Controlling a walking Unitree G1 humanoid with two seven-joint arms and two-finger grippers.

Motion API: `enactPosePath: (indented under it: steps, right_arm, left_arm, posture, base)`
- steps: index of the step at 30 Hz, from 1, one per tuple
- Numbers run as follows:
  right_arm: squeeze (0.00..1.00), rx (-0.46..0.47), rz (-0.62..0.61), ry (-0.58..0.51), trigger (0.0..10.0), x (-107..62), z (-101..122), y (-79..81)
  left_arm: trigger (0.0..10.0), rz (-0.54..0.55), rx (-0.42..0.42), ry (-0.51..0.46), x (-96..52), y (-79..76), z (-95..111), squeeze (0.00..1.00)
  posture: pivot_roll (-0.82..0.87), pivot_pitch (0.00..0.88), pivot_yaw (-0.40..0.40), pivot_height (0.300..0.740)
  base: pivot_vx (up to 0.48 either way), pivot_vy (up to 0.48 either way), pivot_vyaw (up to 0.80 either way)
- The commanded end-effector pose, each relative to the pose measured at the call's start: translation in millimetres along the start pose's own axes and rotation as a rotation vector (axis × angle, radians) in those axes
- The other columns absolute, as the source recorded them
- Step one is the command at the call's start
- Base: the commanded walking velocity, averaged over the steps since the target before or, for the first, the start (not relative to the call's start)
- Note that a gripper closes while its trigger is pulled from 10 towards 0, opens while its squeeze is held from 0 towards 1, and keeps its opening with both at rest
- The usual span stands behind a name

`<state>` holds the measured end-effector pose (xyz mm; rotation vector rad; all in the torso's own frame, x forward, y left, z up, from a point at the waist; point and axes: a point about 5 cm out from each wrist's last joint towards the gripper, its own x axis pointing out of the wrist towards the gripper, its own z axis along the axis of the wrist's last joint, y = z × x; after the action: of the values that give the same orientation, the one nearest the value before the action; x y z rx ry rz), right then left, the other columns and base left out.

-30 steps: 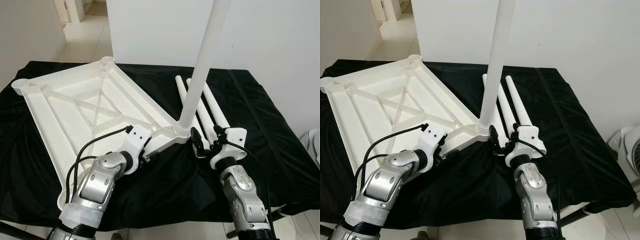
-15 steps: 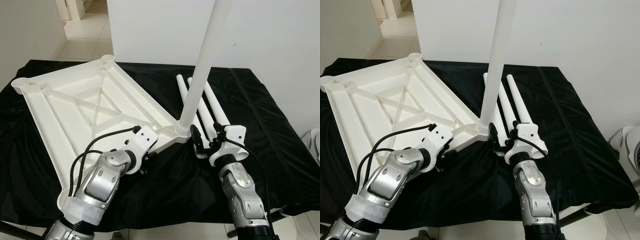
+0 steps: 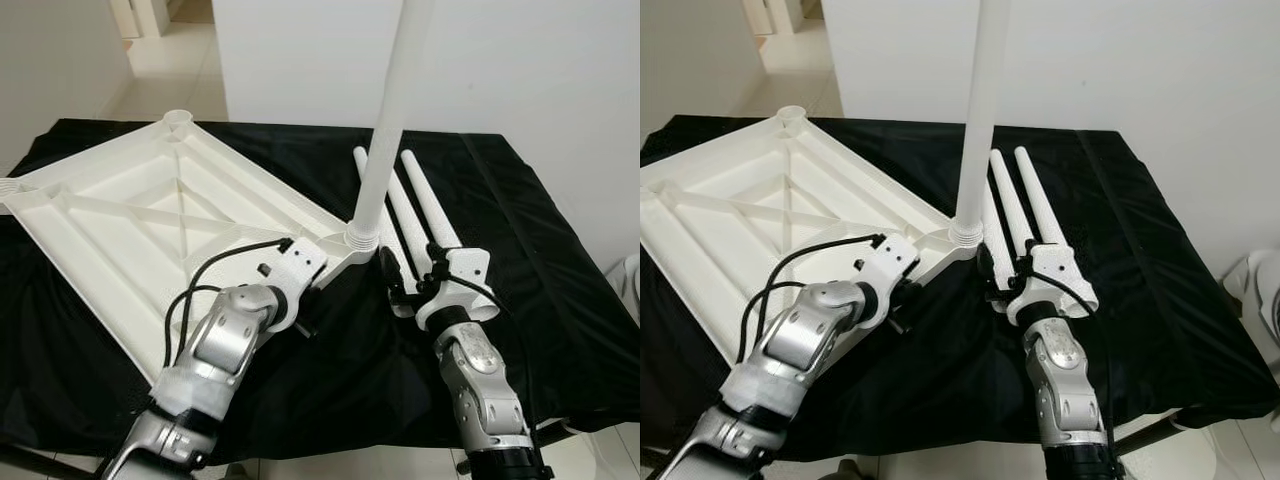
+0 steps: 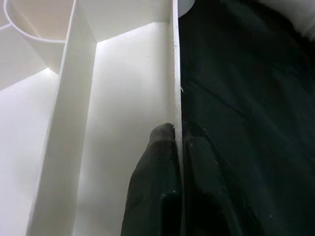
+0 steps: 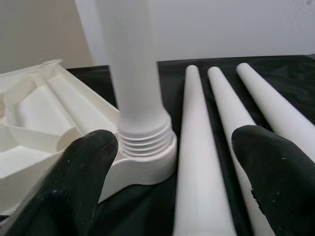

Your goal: Building children table

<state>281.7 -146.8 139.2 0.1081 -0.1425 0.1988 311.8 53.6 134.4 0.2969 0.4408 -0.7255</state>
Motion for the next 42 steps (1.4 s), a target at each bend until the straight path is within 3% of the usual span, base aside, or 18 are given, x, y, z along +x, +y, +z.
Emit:
enactPosePath:
  steps: [1,7,8,14,15,16,17,22,23,24,25,26,28,34,36,39,40,42]
  right_arm:
    - [0.00,0.005,0.005,-0.004,10.0,2.3,0,2.9]
    - [0.00,0.006,0.004,-0.006,10.0,3.4,0,4.0]
    - [0.00,0.006,0.002,-0.009,10.0,4.3,1,4.7]
    - [0.00,0.000,-0.005,-0.017,10.0,4.6,2,4.8]
    - [0.00,-0.001,-0.007,-0.018,10.0,4.3,3,4.4]
    - [0.00,-0.001,-0.007,-0.018,10.0,4.3,3,4.4]
    - [0.00,-0.002,-0.013,-0.019,10.0,3.6,3,3.6]
    - [0.00,-0.003,-0.023,-0.019,10.0,1.6,2,2.7]
    - [0.00,-0.004,-0.025,-0.019,10.0,1.3,2,3.0]
    - [0.00,-0.004,-0.026,-0.018,10.0,1.1,1,3.4]
    - [0.00,-0.004,-0.026,-0.018,10.0,1.1,1,3.4]
    - [0.00,-0.003,-0.024,-0.019,10.0,1.6,1,4.3]
    - [0.00,-0.003,-0.023,-0.019,10.0,2.2,1,4.6]
    - [0.00,-0.005,-0.019,-0.018,10.0,3.1,0,4.6]
    - [0.00,-0.006,-0.014,-0.018,10.0,3.8,0,5.2]
    - [0.00,-0.006,-0.011,-0.019,10.0,4.2,0,5.6]
    - [0.00,-0.005,-0.010,-0.019,10.0,4.4,0,5.7]
    - [0.00,-0.006,-0.007,-0.018,10.0,4.9,0,6.0]
  left_arm:
    - [0.0,0.214,-0.007,-0.091,5.0,10.2,15,0.00]
    - [0.0,0.220,-0.011,-0.121,17.6,10.0,29,0.00]
    - [0.0,0.219,-0.001,-0.139,26.9,9.2,40,0.00]
    - [0.0,0.224,0.009,-0.172,36.2,7.2,54,0.00]
    - [3.6,0.219,0.025,-0.179,36.6,6.0,56,0.00]
    - [3.6,0.219,0.025,-0.179,36.6,6.0,56,0.00]
    - [10.0,0.211,0.038,-0.188,37.1,4.8,58,0.00]
    - [10.0,0.163,0.087,-0.236,35.5,-0.8,61,0.00]
    - [10.0,0.132,0.078,-0.258,33.7,-3.1,62,0.11]
    - [10.0,0.112,0.069,-0.272,32.4,-4.4,62,1.00]
    - [10.0,0.112,0.069,-0.272,32.4,-4.4,62,1.00]
    - [10.0,0.035,0.042,-0.345,25.2,-8.9,67,1.00]
    - [10.0,-0.017,0.053,-0.403,18.8,-13.0,72,1.00]
    - [10.0,-0.071,0.074,-0.473,5.6,-16.2,73,1.00]
    - [10.0,-0.097,0.147,-0.504,-8.2,-18.9,66,1.00]
    - [10.0,-0.097,0.197,-0.499,-15.3,-18.7,59,1.00]
    - [10.0,-0.097,0.231,-0.497,-19.8,-18.9,54,0.00]
    - [10.0,-0.055,0.308,-0.516,-35.2,-12.6,36,0.00]
  posture:
    - [0.07,0.009,-0.016,0.740]
    - [0.07,0.012,-0.016,0.740]
    - [0.06,0.010,-0.014,0.740]
    - [0.04,0.006,-0.003,0.740]
    - [0.04,0.006,-0.003,0.740]
    - [0.04,0.006,-0.003,0.740]
    - [0.04,0.007,0.004,0.740]
    - [0.04,0.003,0.010,0.740]
    - [0.04,0.002,0.011,0.740]
    - [0.04,0.000,0.011,0.740]
    - [0.04,0.000,0.011,0.740]
    - [0.04,0.000,0.010,0.740]
    - [0.04,0.000,0.010,0.740]
    - [0.05,0.000,0.006,0.740]
    - [0.06,0.000,0.001,0.740]
    - [0.06,0.000,0.000,0.740]
    - [0.06,0.000,-0.001,0.740]
    - [0.07,0.000,-0.003,0.740]
  base:
    - [0.000,0.000,0.00]
    - [0.000,0.000,0.00]
    - [0.000,0.000,0.00]
    - [0.000,0.000,0.00]
    - [0.000,0.000,0.00]
    - [0.000,0.000,0.00]
    - [0.000,0.000,0.00]
    - [0.000,0.000,0.00]
    - [0.000,0.000,0.00]
    - [0.000,0.000,0.00]
    - [0.000,0.000,0.00]
    - [0.000,0.000,0.00]
    - [0.000,0.000,0.00]
    - [0.000,0.000,0.00]
    - [0.000,0.000,0.00]
    - [0.000,0.000,0.00]
    - [0.000,0.000,0.00]
    - [0.000,0.000,0.00]
